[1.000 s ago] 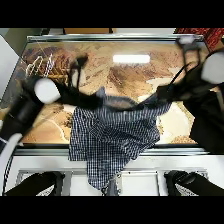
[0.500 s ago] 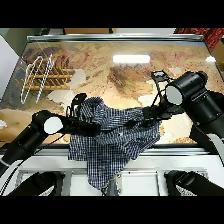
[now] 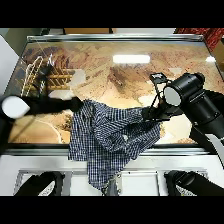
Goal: Fold the clothes and pants, and hang the long-sleeved shirts on hangers.
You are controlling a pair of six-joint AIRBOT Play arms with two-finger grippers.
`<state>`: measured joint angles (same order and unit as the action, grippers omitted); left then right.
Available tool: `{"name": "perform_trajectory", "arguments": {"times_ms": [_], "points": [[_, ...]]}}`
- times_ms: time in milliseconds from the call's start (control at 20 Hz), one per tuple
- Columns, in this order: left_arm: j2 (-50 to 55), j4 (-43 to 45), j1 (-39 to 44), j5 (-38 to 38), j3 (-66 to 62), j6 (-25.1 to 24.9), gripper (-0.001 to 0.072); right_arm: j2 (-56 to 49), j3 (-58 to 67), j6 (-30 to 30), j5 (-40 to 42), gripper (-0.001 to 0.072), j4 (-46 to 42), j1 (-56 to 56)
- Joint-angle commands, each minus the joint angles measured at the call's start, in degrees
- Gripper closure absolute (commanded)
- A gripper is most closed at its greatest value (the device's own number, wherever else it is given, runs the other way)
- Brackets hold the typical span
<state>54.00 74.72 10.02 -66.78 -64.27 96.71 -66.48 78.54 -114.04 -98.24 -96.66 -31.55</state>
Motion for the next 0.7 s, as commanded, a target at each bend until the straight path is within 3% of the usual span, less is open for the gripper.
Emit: {"name": "perform_trajectory", "arguments": {"times_ms": [0,300,650], "points": [[9.11,11.91,-11.34,-1.53,-9.90,-6.51,0.0010,-0.04,-0.02,0.00,-0.11,0.0692,0.04,-0.02],[31.39,32.30,-14.62,1.92,-23.37,-6.51,0.0010,-0.04,-0.02,0.00,-0.11,0.0691,0.04,-0.02],[48.72,39.76,-15.26,9.40,-29.90,-6.95,0.0010,-0.04,-0.02,0.00,-0.11,0.0692,0.04,-0.02]]}}
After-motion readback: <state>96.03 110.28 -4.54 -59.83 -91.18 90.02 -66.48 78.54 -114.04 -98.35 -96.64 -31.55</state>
